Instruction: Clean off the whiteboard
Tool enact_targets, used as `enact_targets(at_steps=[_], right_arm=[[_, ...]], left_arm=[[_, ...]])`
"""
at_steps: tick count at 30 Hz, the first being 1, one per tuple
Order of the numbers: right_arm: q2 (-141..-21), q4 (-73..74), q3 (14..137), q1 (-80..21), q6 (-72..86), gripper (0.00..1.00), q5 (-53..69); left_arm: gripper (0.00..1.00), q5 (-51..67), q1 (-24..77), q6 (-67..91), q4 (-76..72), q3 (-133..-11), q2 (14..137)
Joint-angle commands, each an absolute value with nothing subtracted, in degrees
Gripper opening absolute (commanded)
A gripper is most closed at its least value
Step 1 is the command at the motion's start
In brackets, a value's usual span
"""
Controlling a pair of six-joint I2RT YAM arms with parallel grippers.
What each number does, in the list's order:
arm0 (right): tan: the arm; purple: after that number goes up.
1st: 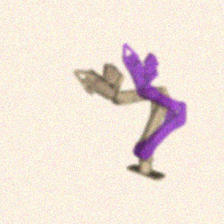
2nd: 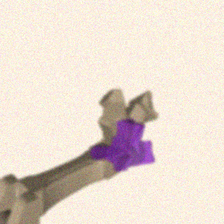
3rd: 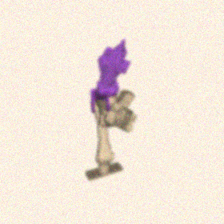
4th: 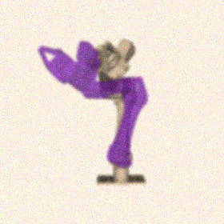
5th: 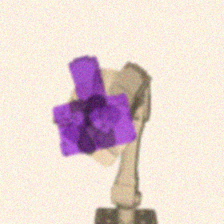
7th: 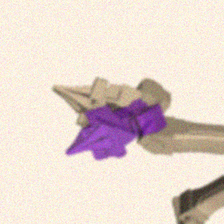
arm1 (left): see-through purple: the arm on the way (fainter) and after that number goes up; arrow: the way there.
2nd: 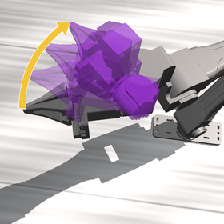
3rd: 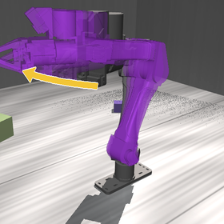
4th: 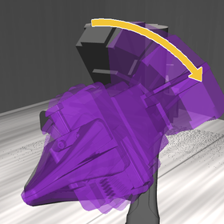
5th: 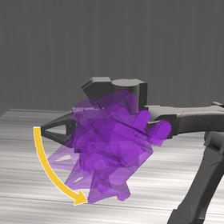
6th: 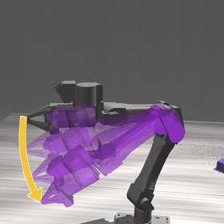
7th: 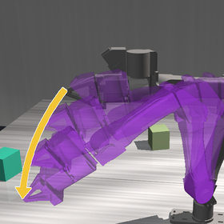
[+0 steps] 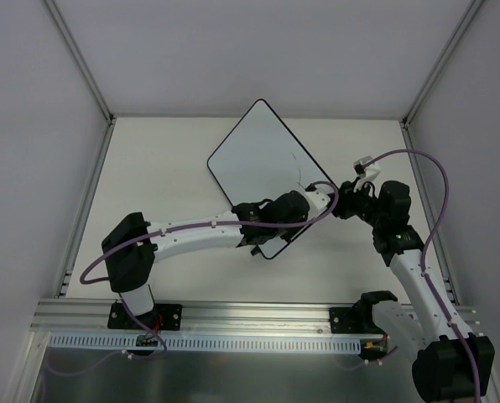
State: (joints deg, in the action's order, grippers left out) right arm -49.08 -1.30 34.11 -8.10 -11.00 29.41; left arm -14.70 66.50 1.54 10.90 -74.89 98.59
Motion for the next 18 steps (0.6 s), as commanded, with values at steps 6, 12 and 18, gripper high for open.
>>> enact_targets(at_steps=[6, 12, 18], right_arm=[[-49.7, 5.5, 33.1, -11.2, -22.9, 0.0, 31.1], [-50.2, 5.5, 33.1, -11.7, -23.0, 0.0, 30.9], [-50.5, 5.8, 33.3, -12.1, -23.4, 0.0, 30.7]], left_arm=[[0.0, -10.6, 57.8, 0.6, 11.0, -86.2, 104.7], [0.0, -9.9, 52.0, -1.9, 10.9, -93.4, 108.6], [0.0, -9.3, 43.7, -2.9, 11.1, -97.7, 112.2]])
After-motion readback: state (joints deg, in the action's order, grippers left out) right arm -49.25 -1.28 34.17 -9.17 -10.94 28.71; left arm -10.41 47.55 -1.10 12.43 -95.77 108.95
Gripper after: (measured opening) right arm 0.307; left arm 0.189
